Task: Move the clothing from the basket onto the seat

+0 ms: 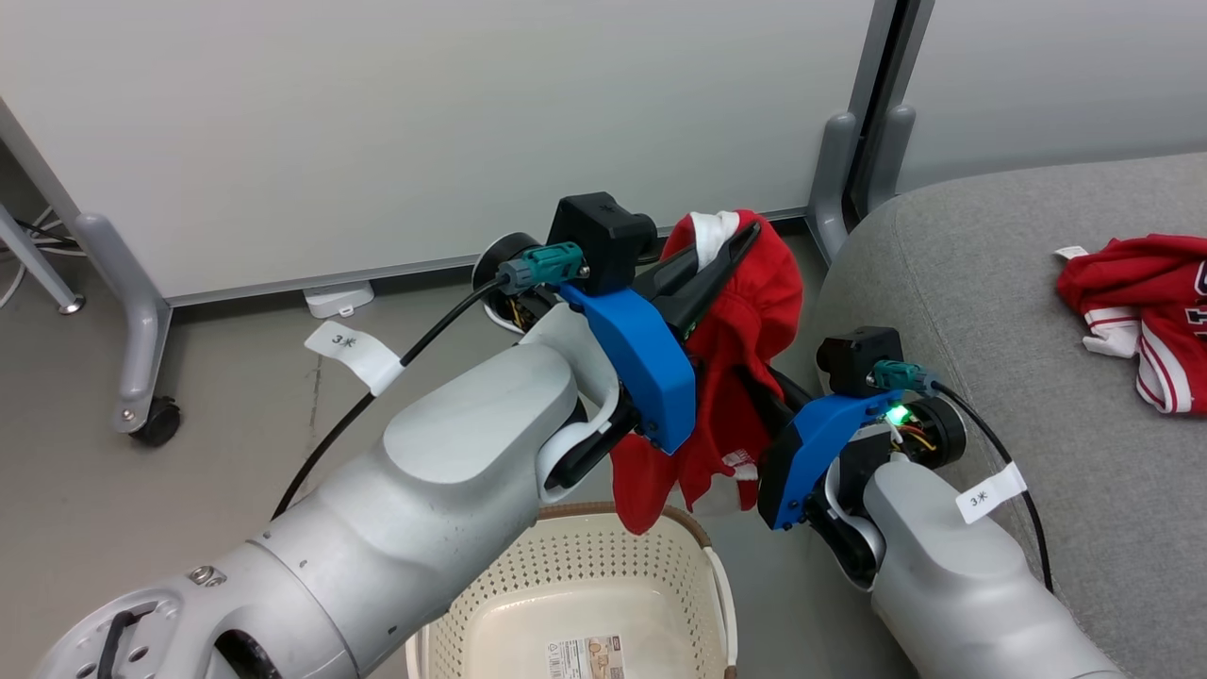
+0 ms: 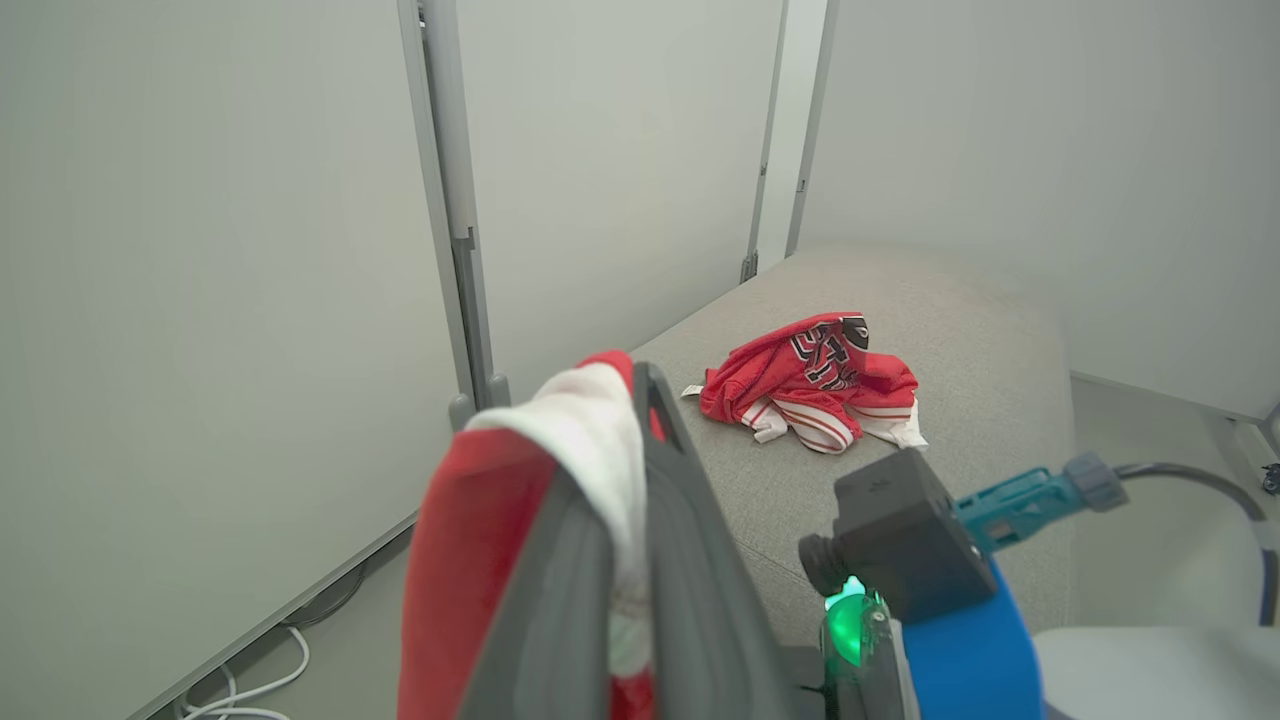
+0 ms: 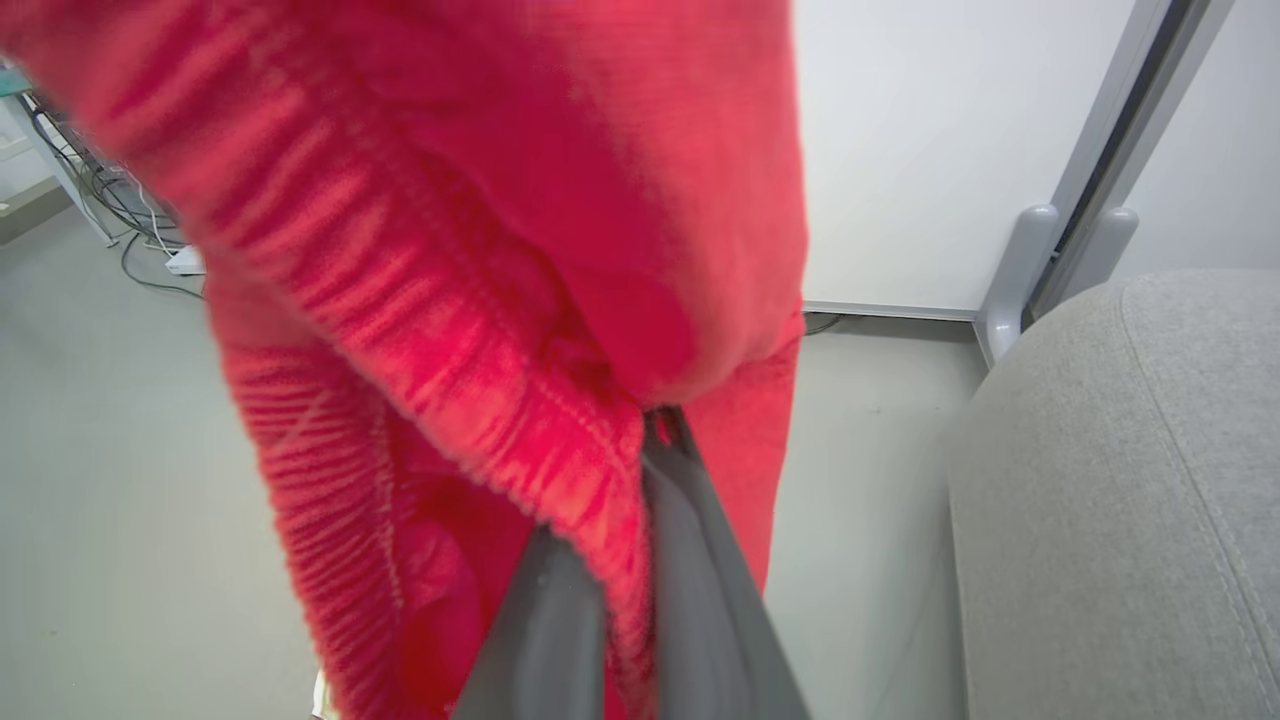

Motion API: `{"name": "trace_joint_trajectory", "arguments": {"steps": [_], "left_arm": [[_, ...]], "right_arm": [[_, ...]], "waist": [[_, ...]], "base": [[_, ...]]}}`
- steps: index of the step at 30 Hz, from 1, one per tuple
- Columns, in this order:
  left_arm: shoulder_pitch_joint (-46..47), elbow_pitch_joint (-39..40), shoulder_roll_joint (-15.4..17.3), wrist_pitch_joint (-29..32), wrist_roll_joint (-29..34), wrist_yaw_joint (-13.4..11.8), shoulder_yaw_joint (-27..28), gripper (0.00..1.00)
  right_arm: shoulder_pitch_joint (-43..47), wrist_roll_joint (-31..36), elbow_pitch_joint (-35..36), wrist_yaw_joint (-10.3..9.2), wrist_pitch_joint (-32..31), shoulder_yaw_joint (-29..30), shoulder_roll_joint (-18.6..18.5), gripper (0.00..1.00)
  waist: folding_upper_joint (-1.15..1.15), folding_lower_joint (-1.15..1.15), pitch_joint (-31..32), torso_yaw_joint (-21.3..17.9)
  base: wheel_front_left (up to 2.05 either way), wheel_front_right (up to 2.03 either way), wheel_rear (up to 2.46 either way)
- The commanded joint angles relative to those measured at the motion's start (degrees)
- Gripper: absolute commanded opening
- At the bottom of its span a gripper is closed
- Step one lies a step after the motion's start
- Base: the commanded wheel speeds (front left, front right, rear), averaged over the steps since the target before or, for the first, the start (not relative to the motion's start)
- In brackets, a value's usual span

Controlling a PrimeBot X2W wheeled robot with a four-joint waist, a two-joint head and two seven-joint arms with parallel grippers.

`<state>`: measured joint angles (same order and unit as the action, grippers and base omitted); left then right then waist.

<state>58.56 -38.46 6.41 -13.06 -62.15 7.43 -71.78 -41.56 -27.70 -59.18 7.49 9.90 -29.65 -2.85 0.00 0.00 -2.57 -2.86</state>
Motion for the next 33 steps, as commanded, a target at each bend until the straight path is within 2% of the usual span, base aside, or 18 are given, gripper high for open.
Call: {"name": "trace_joint_trajectory", "arguments": {"steps": [1,2,14,20,23,26,33], "left_arm": [[0.27,-0.22,0.15,-0.33,-0.26,0.05,-0.13,0.80],[0.17,-0.47,0.19,-0.33,-0.32,0.05,-0.15,1.00],[-1.63,-1.46,0.91,-0.15,-1.05,0.05,-0.56,1.00],[-4.71,-0.67,3.21,-1.31,-0.61,-0.42,0.28,1.00],[-7.38,0.84,5.52,-1.86,0.30,-1.07,1.38,1.00],[-10.83,3.32,8.06,-2.14,1.65,-1.91,3.30,1.00],[-22.96,14.44,13.39,-2.19,8.95,-4.38,14.03,1.00]], "right_arm": [[-0.81,-0.50,-0.38,0.01,0.37,-0.35,-0.07,0.00],[-0.99,-0.90,-0.59,0.01,0.48,-0.58,-0.08,0.00],[-2.47,-3.39,-3.07,0.01,2.07,-2.78,-0.07,0.00],[-3.35,-4.23,-4.39,0.01,3.20,-2.76,-0.07,0.00],[-3.84,-4.38,-4.86,0.01,3.78,-2.69,-0.07,0.00],[-4.19,-4.50,-5.23,0.01,4.18,-2.65,-0.07,0.00],[-4.90,-4.19,-5.90,0.01,4.93,-2.14,-0.06,0.00]], "waist": [[0.00,0.00,0.06,-0.01],[0.00,0.00,0.11,-0.03],[0.00,0.00,0.32,-0.09],[0.00,0.00,0.12,-0.15],[0.00,0.00,0.02,-0.40],[0.00,0.00,-0.13,-0.71],[0.00,0.00,-0.38,-1.47]], "base": [[0.00,0.00,0.00],[0.00,0.00,0.00],[0.00,0.00,0.00],[0.00,0.00,0.00],[0.00,0.00,0.00],[0.00,0.00,0.00],[0.00,0.00,0.00]]}}
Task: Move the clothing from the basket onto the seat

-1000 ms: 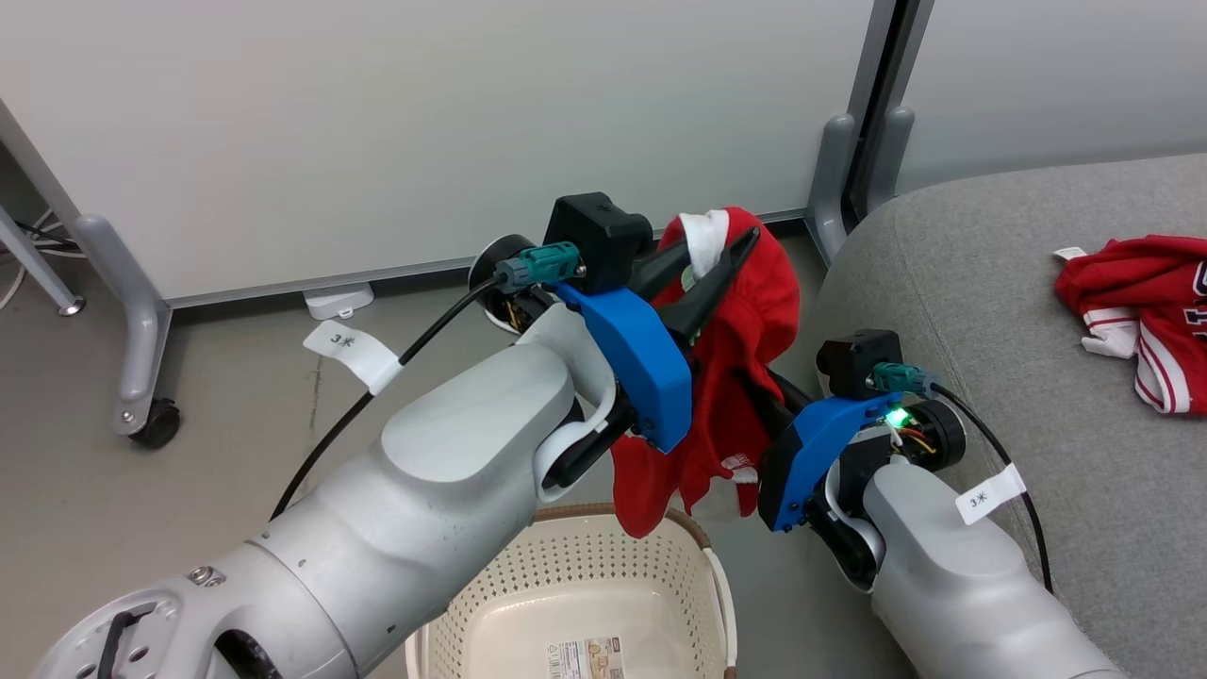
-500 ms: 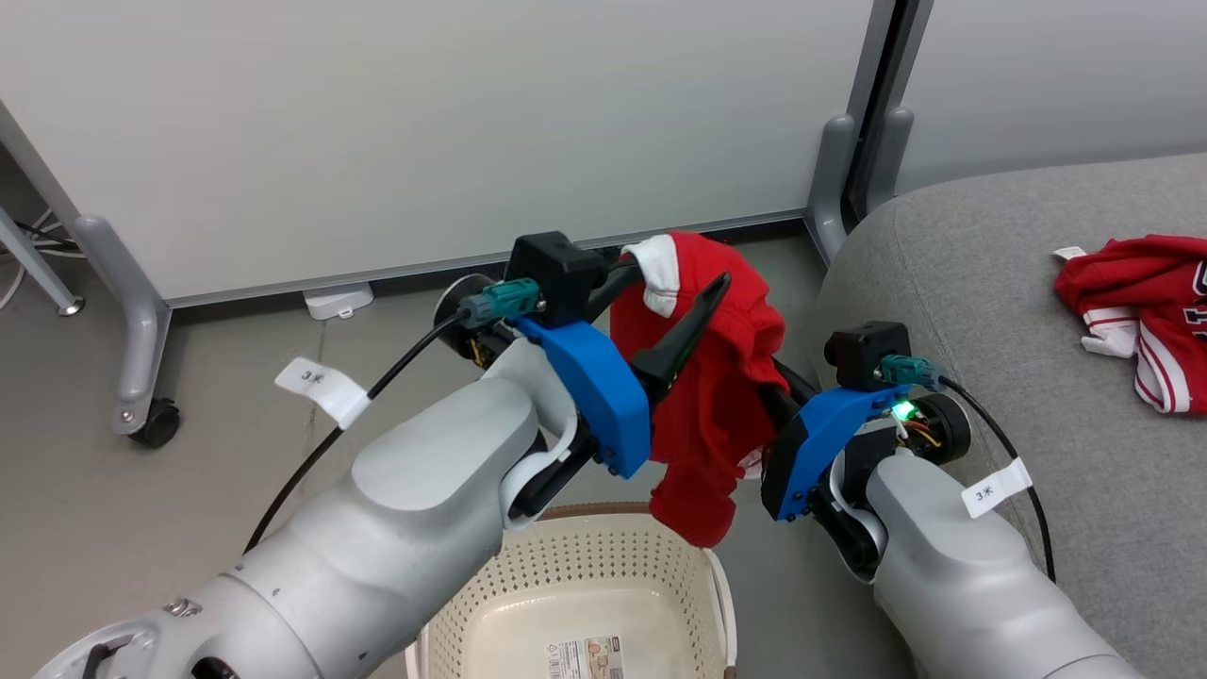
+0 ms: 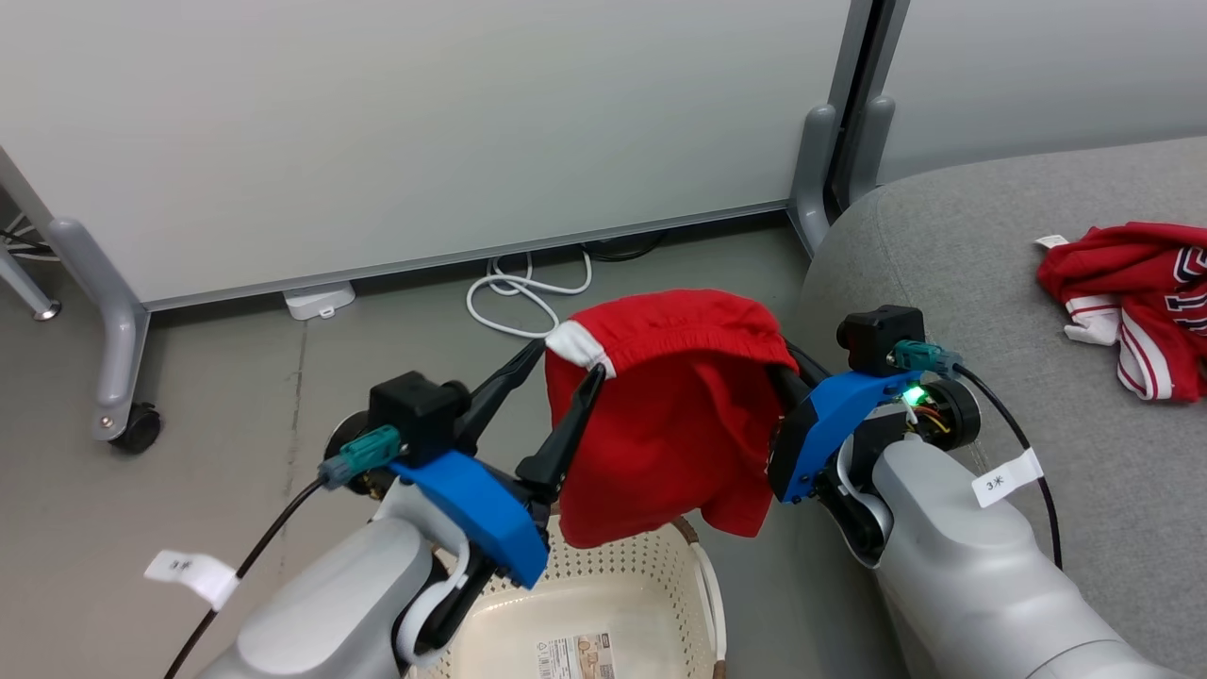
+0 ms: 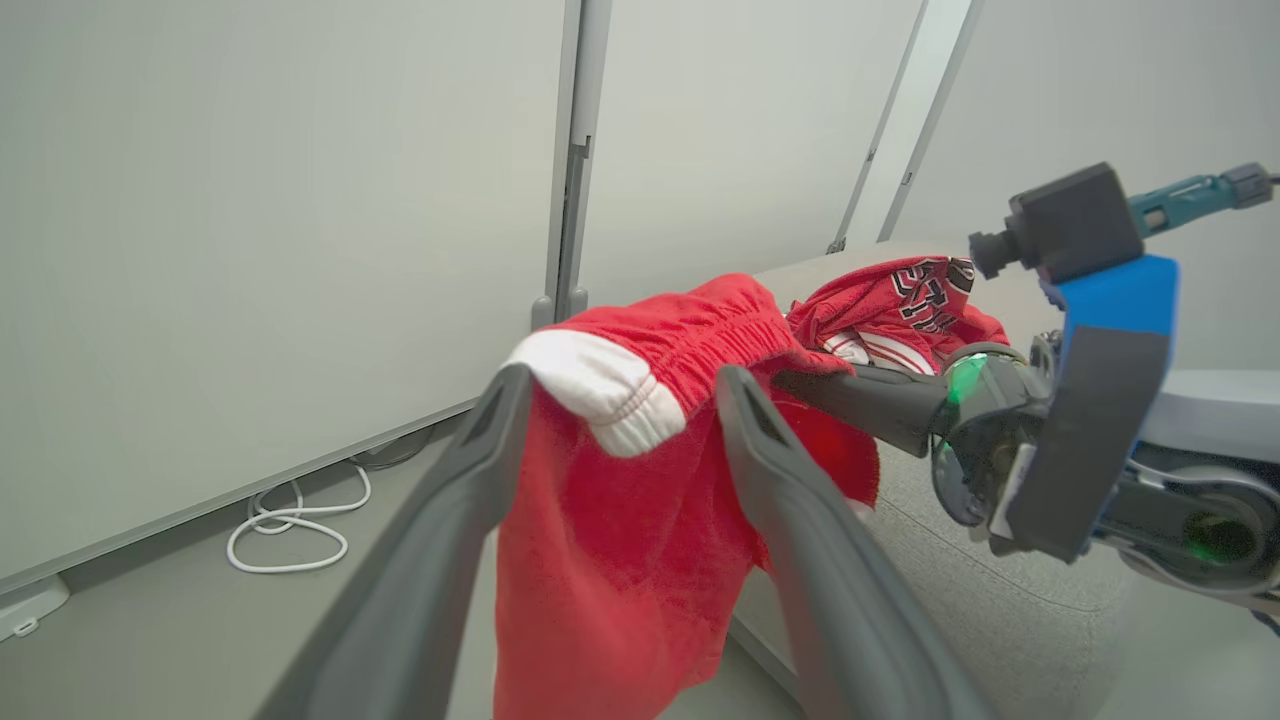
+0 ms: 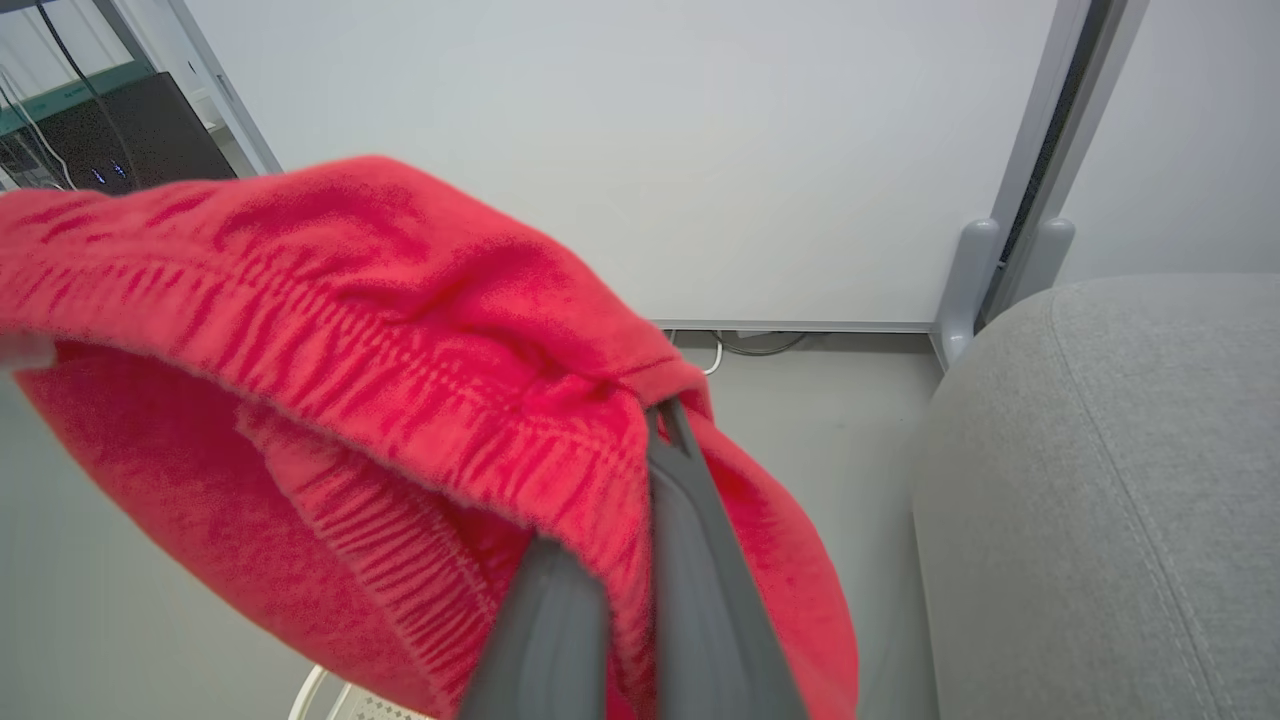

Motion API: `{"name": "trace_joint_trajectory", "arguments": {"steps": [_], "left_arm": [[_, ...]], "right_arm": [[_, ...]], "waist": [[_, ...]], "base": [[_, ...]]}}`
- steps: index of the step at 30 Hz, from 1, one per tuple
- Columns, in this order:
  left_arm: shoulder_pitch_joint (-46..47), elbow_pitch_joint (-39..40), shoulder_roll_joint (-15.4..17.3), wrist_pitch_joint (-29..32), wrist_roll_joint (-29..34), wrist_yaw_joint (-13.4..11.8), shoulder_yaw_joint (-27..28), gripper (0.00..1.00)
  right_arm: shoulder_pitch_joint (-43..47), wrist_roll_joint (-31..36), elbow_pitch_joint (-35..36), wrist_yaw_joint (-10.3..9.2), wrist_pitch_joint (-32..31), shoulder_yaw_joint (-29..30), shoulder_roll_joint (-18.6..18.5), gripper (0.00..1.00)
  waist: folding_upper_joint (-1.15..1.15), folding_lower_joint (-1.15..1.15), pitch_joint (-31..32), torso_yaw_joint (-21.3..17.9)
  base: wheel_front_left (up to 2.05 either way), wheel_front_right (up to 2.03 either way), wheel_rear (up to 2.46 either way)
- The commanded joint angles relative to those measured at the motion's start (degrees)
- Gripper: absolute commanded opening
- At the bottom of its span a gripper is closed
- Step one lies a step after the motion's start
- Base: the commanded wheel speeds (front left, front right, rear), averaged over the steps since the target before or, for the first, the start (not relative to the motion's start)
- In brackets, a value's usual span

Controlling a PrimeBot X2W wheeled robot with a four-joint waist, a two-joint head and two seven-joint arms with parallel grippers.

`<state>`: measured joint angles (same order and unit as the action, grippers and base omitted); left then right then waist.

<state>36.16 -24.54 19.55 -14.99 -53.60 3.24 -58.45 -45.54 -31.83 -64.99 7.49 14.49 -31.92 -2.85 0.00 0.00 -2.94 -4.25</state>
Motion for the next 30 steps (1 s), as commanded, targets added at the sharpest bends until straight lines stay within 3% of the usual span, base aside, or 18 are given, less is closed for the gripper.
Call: {"name": "trace_joint_trajectory", "arguments": {"steps": [1,9,16,21,30], "left_arm": [[-2.53,2.28,0.90,-0.26,1.80,-0.57,2.55,1.00],[-17.26,12.88,3.32,-0.22,11.21,-3.36,16.91,1.00],[-27.82,18.91,1.31,-0.23,18.80,-3.79,29.96,1.00],[-32.72,20.43,-1.14,-0.23,23.94,-1.76,36.80,1.00],[-34.02,18.70,-3.89,-0.23,29.45,2.39,42.50,1.00]], "right_arm": [[-1.08,0.08,-0.13,0.01,0.44,0.26,-0.07,0.00],[-1.24,0.86,1.25,0.01,0.72,0.31,-0.06,0.00],[-1.34,1.03,3.17,0.01,0.75,-0.52,-0.06,0.00],[-2.00,1.04,4.48,0.01,0.76,-0.78,-0.07,0.00],[-1.98,1.28,6.55,0.01,0.78,-0.31,-0.05,0.00]], "waist": [[0.00,0.00,-0.03,-0.22],[0.00,0.00,-0.15,-2.93],[0.00,0.00,-0.80,-7.65],[0.00,0.00,-1.98,-11.76],[0.00,0.00,-4.03,-19.61]], "base": [[0.00,0.00,0.00],[0.00,0.00,0.00],[0.00,0.00,0.00],[0.00,0.00,0.00],[0.00,0.00,0.00]]}}
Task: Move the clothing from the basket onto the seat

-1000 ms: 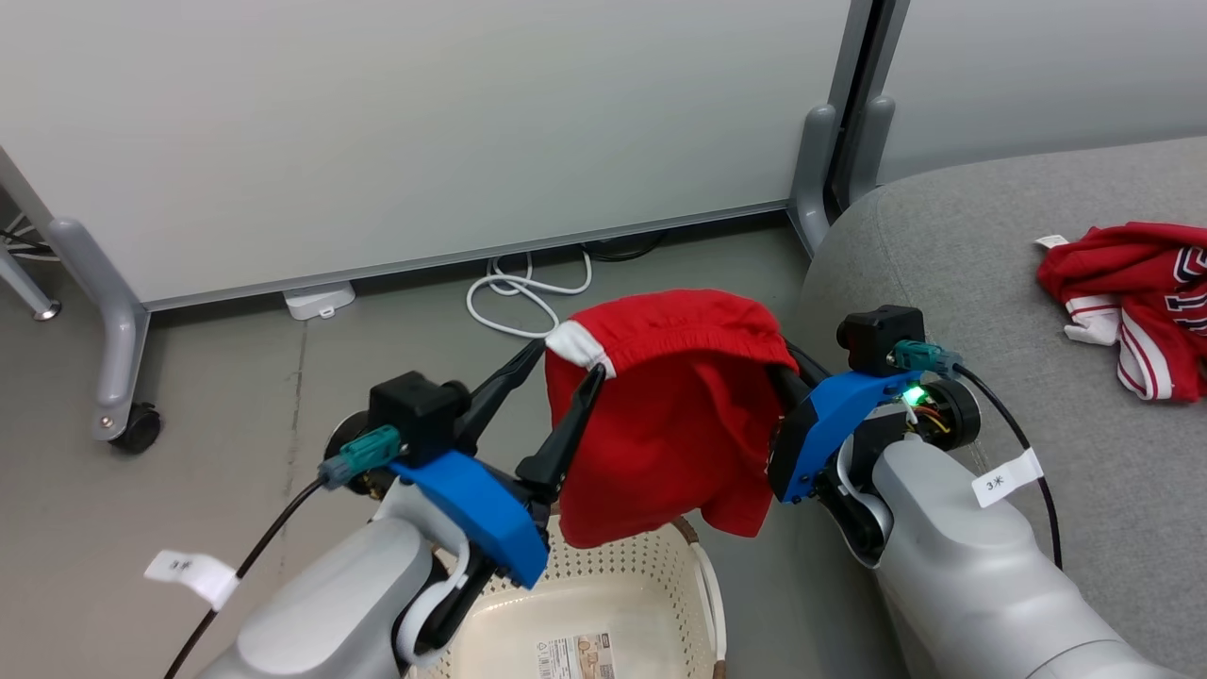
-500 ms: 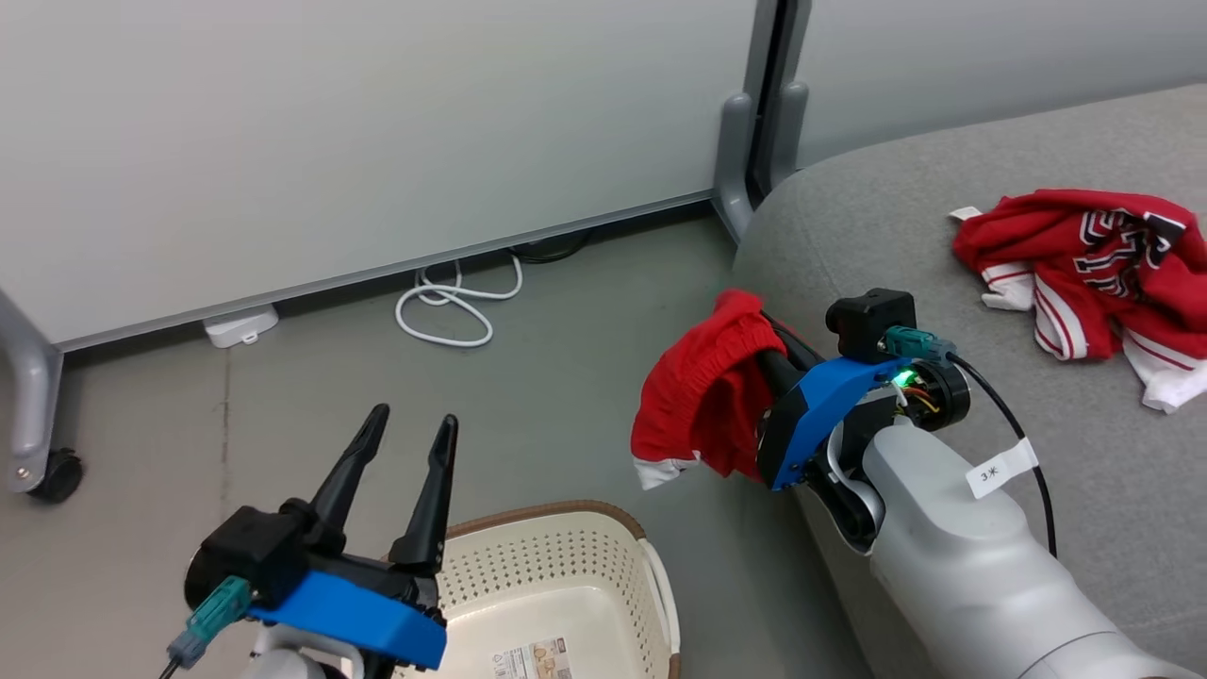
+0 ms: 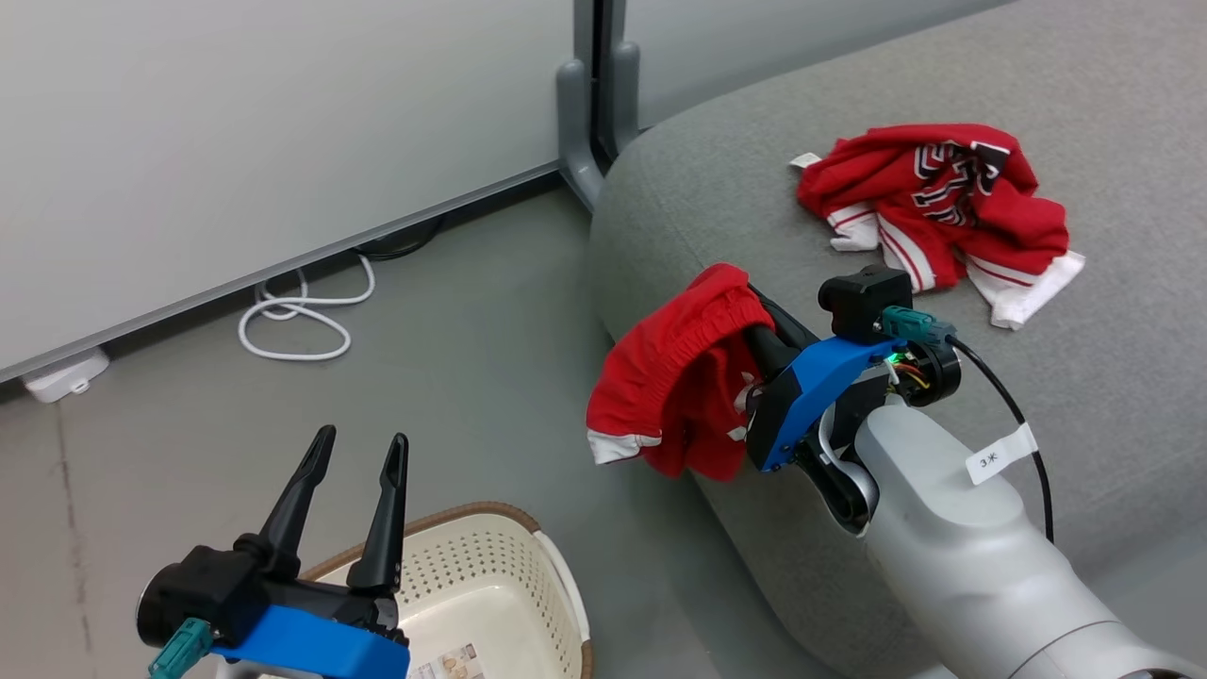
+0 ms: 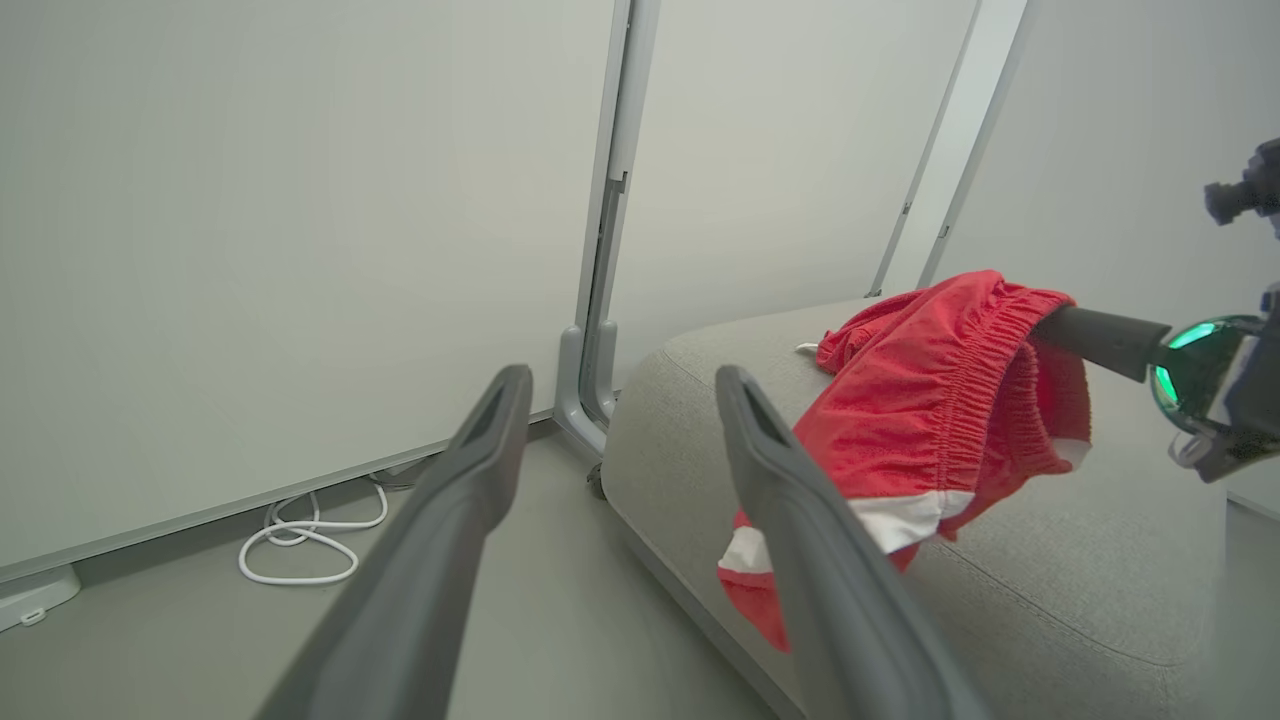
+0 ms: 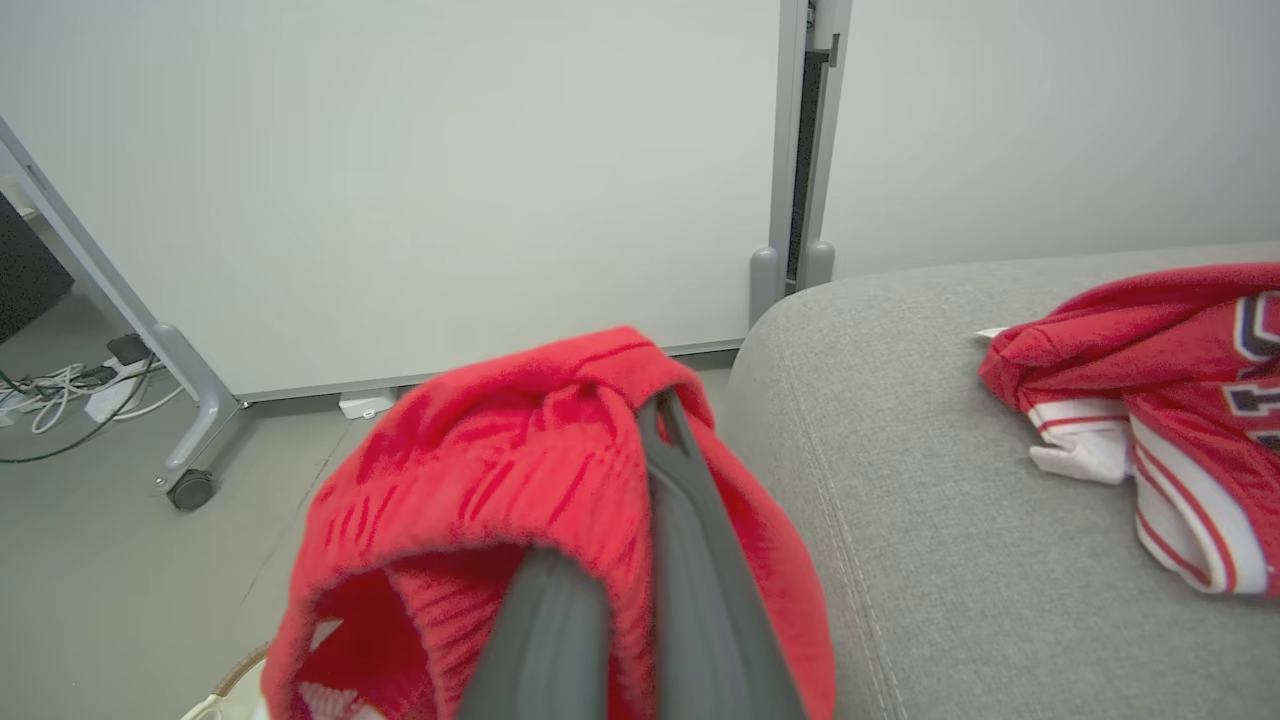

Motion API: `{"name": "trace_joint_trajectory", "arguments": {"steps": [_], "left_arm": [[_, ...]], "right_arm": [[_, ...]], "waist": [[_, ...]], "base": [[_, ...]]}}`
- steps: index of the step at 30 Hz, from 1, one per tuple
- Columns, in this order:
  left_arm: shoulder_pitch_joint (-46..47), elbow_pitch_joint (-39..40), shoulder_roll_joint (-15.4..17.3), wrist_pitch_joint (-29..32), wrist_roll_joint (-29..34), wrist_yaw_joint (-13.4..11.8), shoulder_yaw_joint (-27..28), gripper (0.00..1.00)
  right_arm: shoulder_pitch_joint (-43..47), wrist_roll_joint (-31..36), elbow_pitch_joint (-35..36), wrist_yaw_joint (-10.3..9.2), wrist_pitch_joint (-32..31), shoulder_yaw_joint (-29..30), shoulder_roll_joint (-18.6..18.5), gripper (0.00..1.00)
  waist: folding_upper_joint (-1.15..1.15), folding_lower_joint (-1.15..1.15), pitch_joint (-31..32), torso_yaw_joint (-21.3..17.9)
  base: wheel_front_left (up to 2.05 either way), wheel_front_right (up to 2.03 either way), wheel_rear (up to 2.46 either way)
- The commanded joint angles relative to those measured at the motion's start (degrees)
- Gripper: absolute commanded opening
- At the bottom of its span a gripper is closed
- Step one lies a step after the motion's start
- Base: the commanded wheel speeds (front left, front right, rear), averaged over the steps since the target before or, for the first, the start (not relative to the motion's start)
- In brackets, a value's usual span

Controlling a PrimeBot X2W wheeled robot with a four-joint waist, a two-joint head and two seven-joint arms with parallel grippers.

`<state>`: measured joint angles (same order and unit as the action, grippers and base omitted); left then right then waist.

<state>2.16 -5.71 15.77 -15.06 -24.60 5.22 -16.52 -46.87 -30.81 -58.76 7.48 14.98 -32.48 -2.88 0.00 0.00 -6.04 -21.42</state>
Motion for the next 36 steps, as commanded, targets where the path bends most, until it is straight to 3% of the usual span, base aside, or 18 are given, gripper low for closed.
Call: {"name": "trace_joint_trajectory", "arguments": {"steps": [1,9,19,25,29,36], "left_arm": [[0.03,-0.35,-0.38,-0.16,0.62,0.68,0.78,1.00],[0.61,-1.03,-1.35,-0.16,2.75,1.95,2.22,1.00],[2.63,-2.39,-1.07,-0.17,3.10,2.43,0.59,1.00],[3.96,-0.85,0.85,-0.17,3.62,2.41,-0.29,1.00],[5.80,0.34,2.30,-0.17,3.40,2.42,-1.26,1.00],[8.94,3.58,6.13,0.63,4.35,2.42,-2.90,1.00]], "right_arm": [[-0.44,0.27,0.52,0.02,0.29,0.35,-0.02,0.00],[0.73,1.33,1.83,0.02,0.29,1.74,-0.01,0.00],[1.88,3.32,2.76,0.02,0.30,5.38,0.01,0.00],[-4.99,5.43,3.37,0.02,0.30,9.77,-0.46,0.00],[-11.32,7.21,4.67,0.02,-0.28,12.98,-3.24,0.00],[-23.50,10.20,11.34,0.02,-4.65,19.52,-13.46,0.00]], "waist": [[0.00,0.00,-1.05,-3.28],[0.00,0.00,-1.80,-8.98],[0.00,0.00,-3.26,-9.85],[0.00,0.00,-8.07,-8.39],[0.00,0.00,-12.32,-6.87],[0.00,0.00,-21.64,-5.02]], "base": [[0.00,0.00,0.00],[0.00,0.00,0.00],[0.00,0.00,0.00],[0.00,0.00,0.00],[0.00,0.00,0.00],[0.00,0.00,0.00]]}}
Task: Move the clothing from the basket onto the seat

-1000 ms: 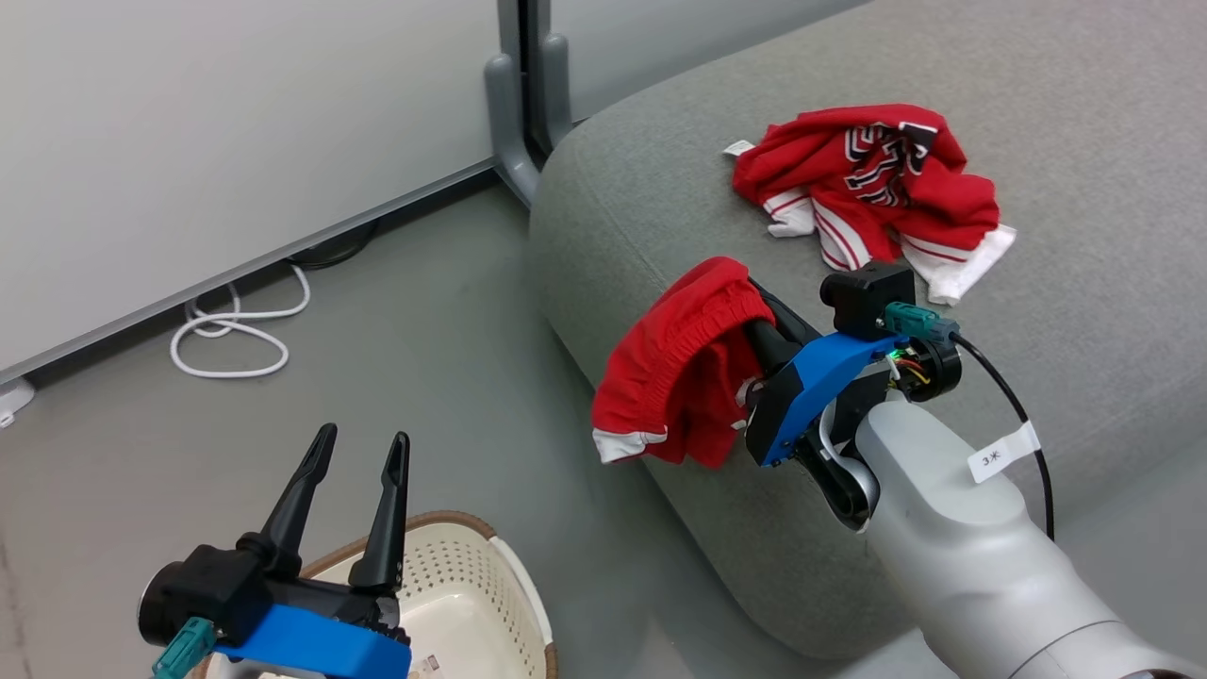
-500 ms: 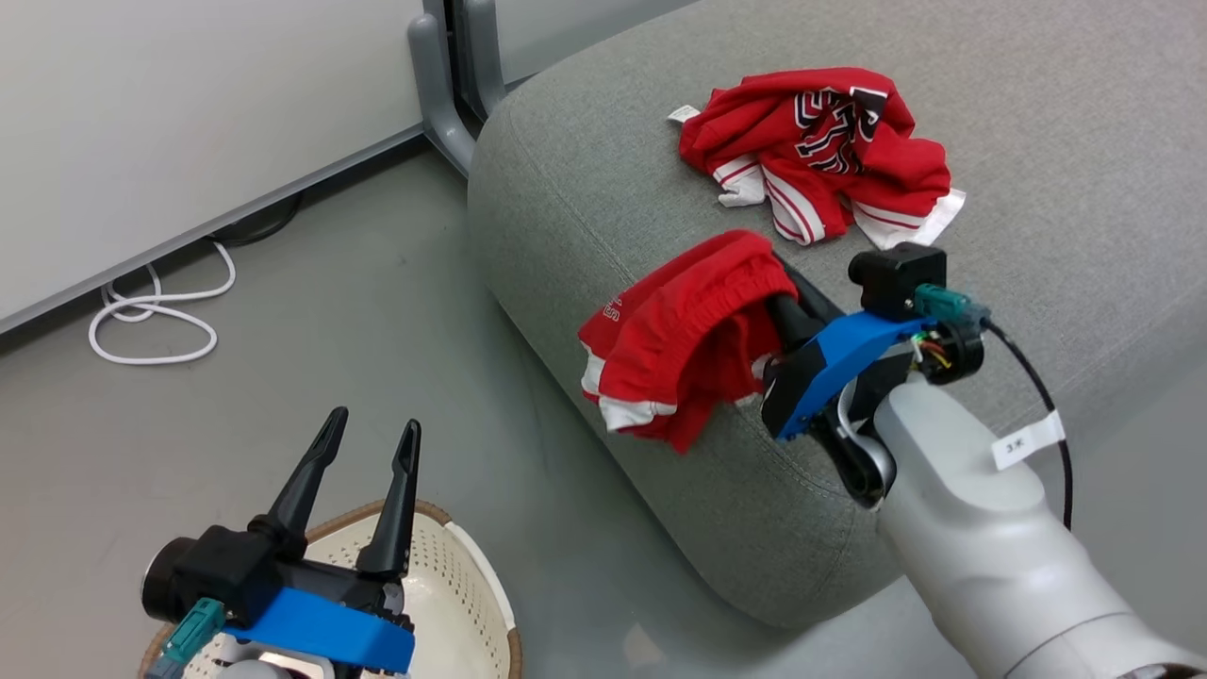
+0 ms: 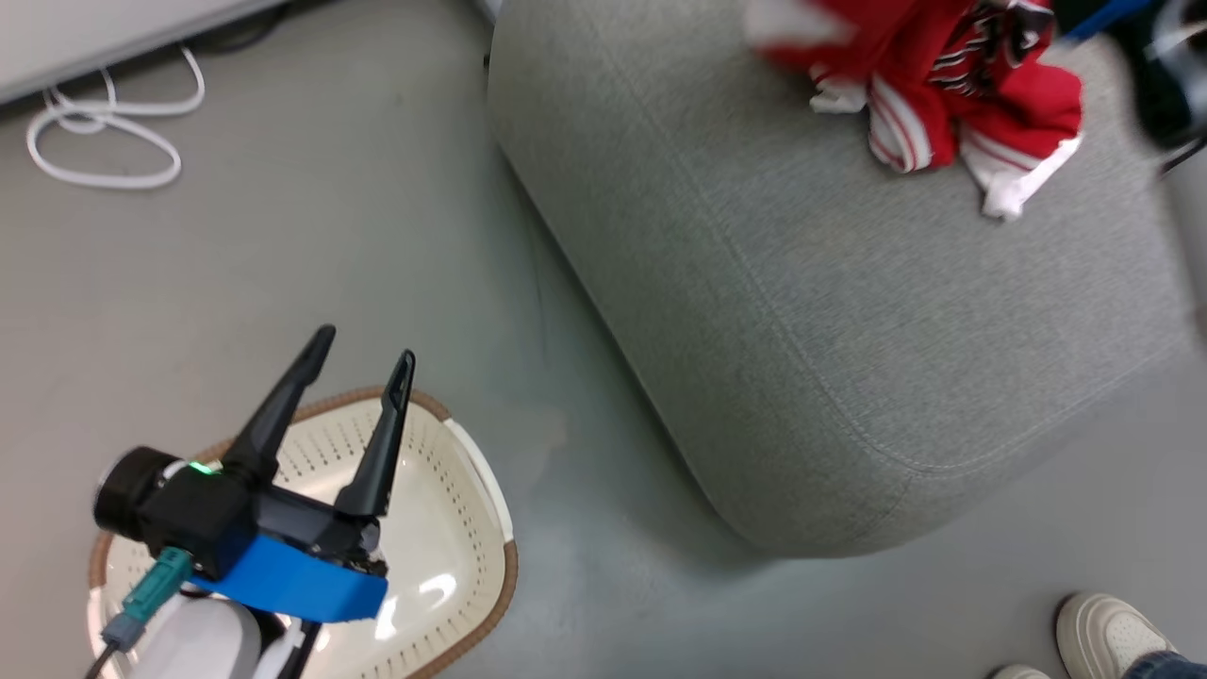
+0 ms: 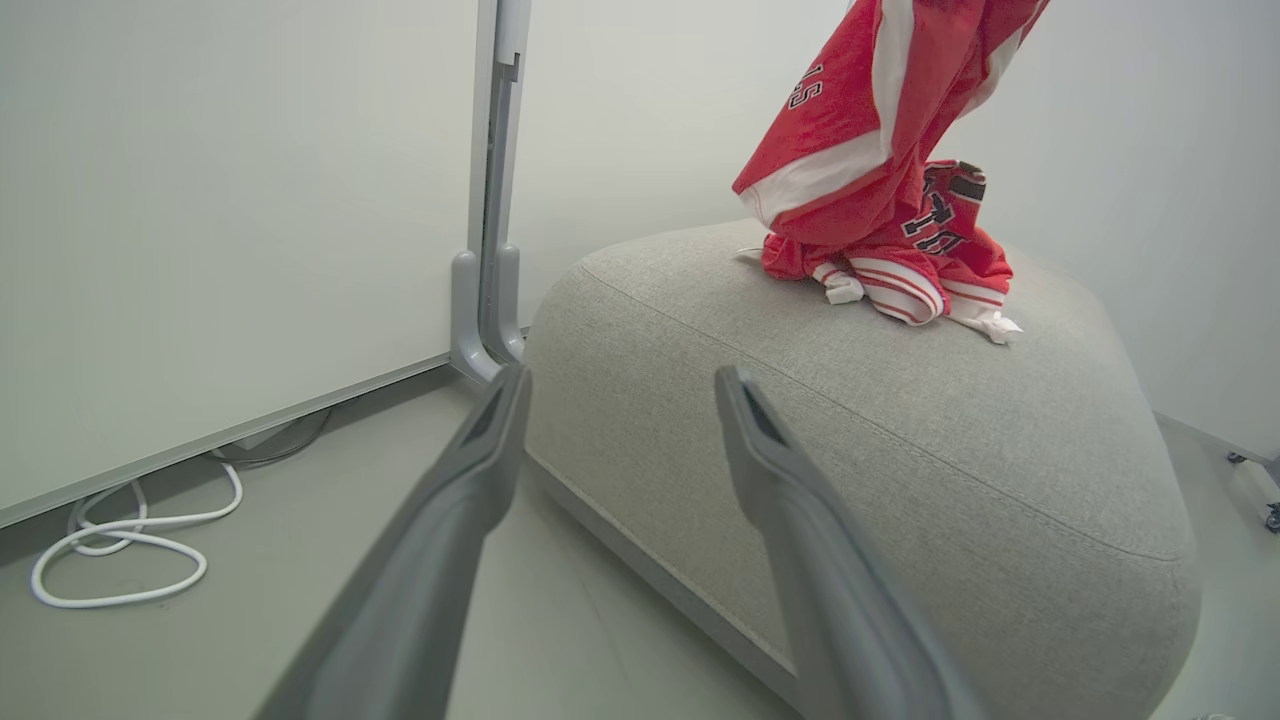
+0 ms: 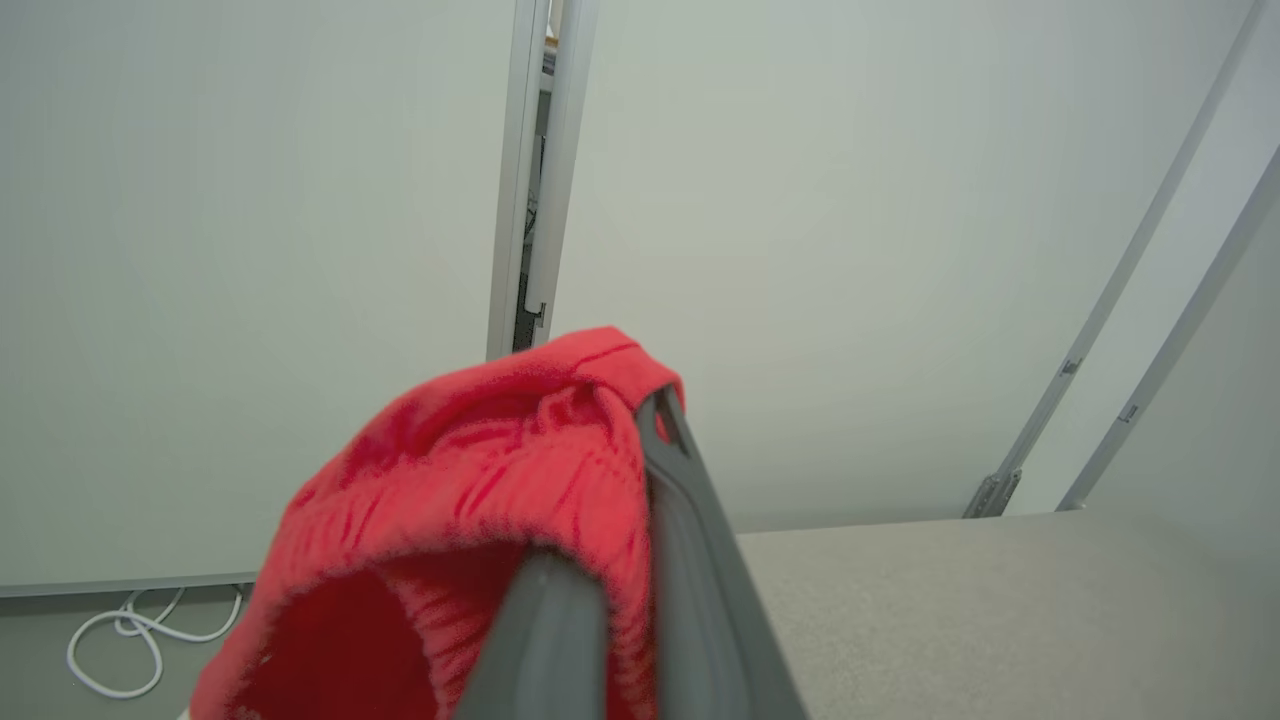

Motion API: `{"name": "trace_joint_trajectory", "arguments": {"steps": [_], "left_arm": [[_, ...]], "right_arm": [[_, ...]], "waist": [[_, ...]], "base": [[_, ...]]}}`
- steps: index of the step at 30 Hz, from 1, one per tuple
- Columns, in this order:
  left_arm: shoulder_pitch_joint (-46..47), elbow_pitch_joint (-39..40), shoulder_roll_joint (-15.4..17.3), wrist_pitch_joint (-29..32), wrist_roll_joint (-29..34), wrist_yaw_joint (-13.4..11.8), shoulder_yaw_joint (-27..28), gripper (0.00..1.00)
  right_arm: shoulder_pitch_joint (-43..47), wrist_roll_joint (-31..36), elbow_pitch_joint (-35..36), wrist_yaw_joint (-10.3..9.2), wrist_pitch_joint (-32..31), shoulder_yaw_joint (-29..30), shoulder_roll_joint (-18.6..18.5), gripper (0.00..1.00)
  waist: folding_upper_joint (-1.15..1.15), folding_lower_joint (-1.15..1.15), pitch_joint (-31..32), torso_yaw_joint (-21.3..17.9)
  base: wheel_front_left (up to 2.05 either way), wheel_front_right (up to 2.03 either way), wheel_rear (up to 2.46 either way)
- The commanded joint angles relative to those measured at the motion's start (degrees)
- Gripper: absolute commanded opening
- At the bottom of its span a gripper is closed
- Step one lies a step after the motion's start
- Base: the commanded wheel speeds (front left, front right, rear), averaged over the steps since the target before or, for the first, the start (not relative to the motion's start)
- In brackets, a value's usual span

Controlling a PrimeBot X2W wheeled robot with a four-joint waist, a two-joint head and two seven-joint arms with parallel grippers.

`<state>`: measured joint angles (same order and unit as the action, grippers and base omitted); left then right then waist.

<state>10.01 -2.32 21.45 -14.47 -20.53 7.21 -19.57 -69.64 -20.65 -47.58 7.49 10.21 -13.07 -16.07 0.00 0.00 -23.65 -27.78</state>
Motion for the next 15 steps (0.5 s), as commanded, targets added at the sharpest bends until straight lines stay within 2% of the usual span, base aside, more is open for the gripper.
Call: {"name": "trace_joint_trajectory", "arguments": {"steps": [1,4,8,15], "left_arm": [[1.58,1.14,1.11,0.37,0.53,0.44,0.18,1.00],[2.64,4.27,2.95,1.55,1.13,0.44,0.63,1.00],[4.02,9.03,5.24,3.74,2.19,0.33,1.11,1.00],[6.05,16.30,7.43,6.97,3.54,-0.26,1.20,1.00]], "right_arm": [[-2.24,-0.03,1.34,0.01,-0.92,1.84,-1.77,0.00],[-5.73,0.89,3.83,0.01,-3.28,7.73,-5.76,0.00],[-8.12,1.98,4.90,0.01,-5.53,15.78,-8.38,0.00],[-5.27,4.84,1.46,0.01,-5.78,25.09,-6.87,0.00]], "waist": [[0.00,0.00,-5.56,1.51],[0.00,0.00,-9.64,1.89],[0.00,0.00,-14.62,2.45],[0.00,0.00,-20.86,3.90]], "base": [[0.00,0.00,0.00],[0.00,0.00,0.00],[0.00,0.00,0.00],[0.00,0.00,0.00]]}}
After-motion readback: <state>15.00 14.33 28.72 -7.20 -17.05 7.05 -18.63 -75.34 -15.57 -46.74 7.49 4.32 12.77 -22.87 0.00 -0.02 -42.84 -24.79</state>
